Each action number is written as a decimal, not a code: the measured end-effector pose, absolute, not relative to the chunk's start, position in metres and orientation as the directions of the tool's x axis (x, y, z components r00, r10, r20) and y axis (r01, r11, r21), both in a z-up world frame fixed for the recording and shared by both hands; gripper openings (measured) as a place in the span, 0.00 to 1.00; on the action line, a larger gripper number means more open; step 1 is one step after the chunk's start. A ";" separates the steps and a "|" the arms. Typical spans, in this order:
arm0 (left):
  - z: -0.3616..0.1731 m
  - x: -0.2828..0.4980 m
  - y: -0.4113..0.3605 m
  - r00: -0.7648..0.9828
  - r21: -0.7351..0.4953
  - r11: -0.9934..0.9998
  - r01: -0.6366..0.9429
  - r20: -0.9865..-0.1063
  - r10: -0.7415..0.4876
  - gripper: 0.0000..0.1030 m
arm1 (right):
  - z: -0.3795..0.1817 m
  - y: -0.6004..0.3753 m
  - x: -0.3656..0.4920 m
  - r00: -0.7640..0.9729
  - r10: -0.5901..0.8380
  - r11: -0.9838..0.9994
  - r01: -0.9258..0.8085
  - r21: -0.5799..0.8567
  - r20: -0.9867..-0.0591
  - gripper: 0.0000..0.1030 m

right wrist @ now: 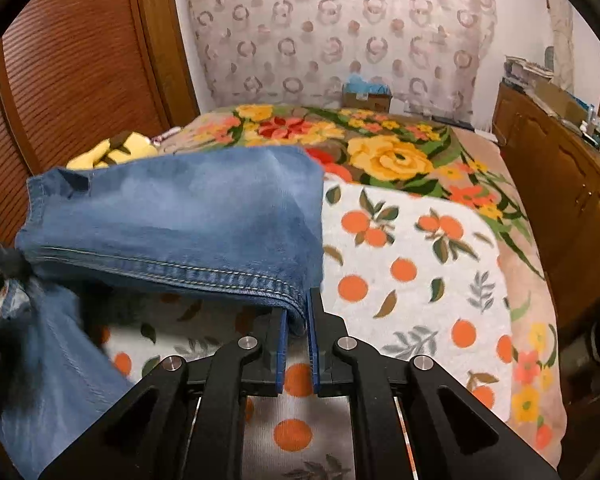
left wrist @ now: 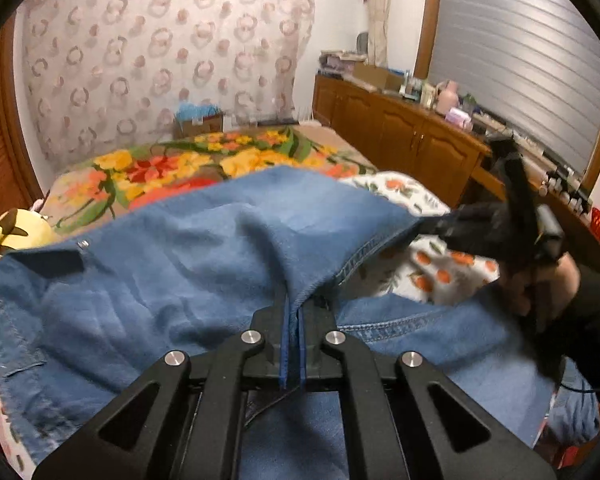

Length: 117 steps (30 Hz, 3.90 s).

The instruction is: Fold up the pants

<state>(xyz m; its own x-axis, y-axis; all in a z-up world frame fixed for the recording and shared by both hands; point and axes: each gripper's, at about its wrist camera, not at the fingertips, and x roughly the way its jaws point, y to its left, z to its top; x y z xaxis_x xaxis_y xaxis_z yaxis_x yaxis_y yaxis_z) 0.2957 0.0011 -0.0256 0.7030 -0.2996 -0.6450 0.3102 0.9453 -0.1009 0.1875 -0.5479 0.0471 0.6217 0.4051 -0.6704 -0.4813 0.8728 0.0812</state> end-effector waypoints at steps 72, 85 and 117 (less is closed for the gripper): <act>-0.039 0.299 0.000 0.709 -0.029 0.974 0.227 -0.681 -0.186 0.03 | 0.092 -0.564 0.204 0.683 0.389 0.884 -0.467 0.040 -0.618 0.14; 0.018 0.341 -0.062 0.700 0.030 0.946 0.324 -0.680 -0.218 0.03 | 0.215 -0.619 0.234 0.823 0.347 0.918 -0.395 -0.015 -0.451 0.14; -0.038 0.240 0.066 0.707 -0.041 0.993 0.107 -0.699 -0.105 0.43 | 0.032 -0.625 0.127 0.639 0.449 0.874 -0.459 0.159 -0.625 0.39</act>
<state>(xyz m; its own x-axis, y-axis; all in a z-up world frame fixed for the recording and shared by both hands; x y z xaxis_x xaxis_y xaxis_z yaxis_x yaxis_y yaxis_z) 0.2397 0.0664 -0.0385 0.7069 -0.1050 -0.6995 0.1068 0.9934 -0.0412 0.1265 -0.6251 0.0316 0.6386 0.4492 -0.6249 -0.4595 0.8739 0.1586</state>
